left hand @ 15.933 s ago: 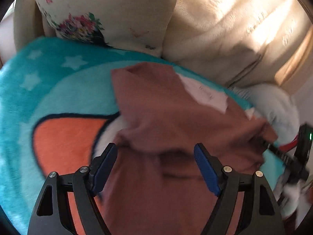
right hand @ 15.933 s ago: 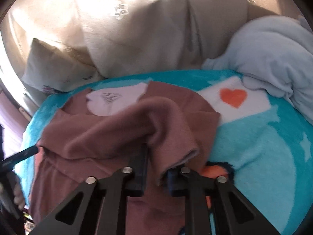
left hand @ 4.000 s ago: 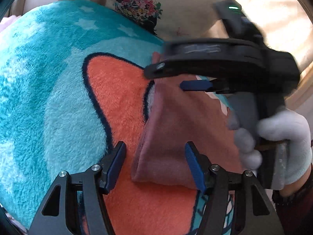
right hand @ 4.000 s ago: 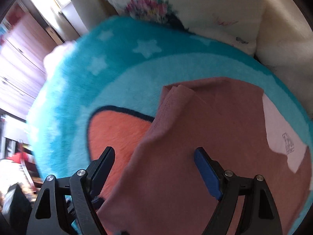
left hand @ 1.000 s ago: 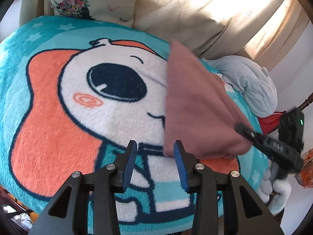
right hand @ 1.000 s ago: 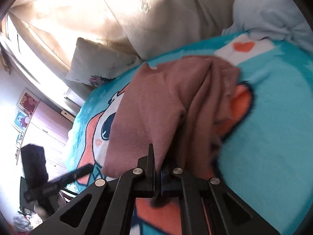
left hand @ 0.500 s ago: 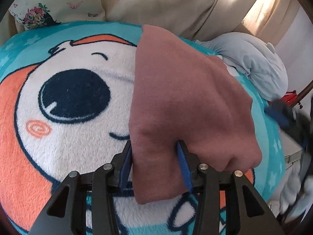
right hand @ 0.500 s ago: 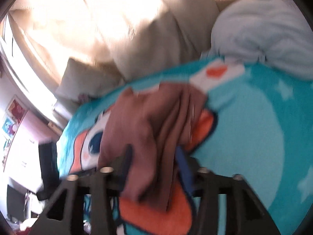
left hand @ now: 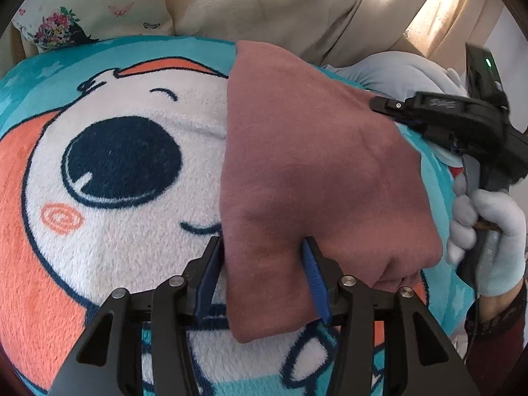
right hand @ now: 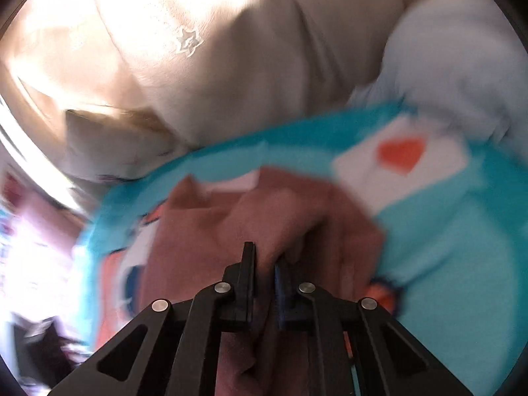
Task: Fold small clothes
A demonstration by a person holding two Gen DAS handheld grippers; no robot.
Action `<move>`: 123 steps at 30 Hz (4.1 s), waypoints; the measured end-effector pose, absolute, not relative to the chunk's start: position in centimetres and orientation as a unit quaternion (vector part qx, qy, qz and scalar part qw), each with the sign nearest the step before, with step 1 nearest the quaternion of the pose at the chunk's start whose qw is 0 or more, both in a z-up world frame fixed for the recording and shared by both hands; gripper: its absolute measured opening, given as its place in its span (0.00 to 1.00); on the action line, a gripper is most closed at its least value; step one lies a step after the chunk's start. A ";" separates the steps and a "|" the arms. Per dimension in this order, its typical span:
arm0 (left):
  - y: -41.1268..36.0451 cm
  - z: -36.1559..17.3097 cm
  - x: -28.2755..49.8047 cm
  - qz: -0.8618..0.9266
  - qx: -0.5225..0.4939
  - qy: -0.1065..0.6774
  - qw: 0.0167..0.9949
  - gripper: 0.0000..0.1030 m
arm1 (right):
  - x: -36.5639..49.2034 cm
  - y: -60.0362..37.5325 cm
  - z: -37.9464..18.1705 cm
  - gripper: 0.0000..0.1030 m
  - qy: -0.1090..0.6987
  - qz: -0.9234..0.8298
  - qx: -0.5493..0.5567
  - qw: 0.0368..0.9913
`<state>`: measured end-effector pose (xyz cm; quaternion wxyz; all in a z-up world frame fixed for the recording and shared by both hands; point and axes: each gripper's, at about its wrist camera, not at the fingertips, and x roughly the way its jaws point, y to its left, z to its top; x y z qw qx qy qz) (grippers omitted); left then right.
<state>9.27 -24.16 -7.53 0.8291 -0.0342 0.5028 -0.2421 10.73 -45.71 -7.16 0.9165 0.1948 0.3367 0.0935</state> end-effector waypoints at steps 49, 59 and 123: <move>-18.6 -4.7 0.4 -0.135 0.044 0.416 0.898 0.61 | -6.6 -45.1 -15.9 0.88 0.244 0.075 0.336 0.907; -17.6 -4.0 1.6 -0.159 0.005 0.424 0.891 0.61 | -5.4 -44.8 -15.1 0.99 0.267 0.114 0.331 0.898; -13.7 -1.7 5.4 -0.083 0.014 0.375 0.923 0.66 | 12.1 -36.1 -6.8 0.39 0.324 0.139 0.221 0.909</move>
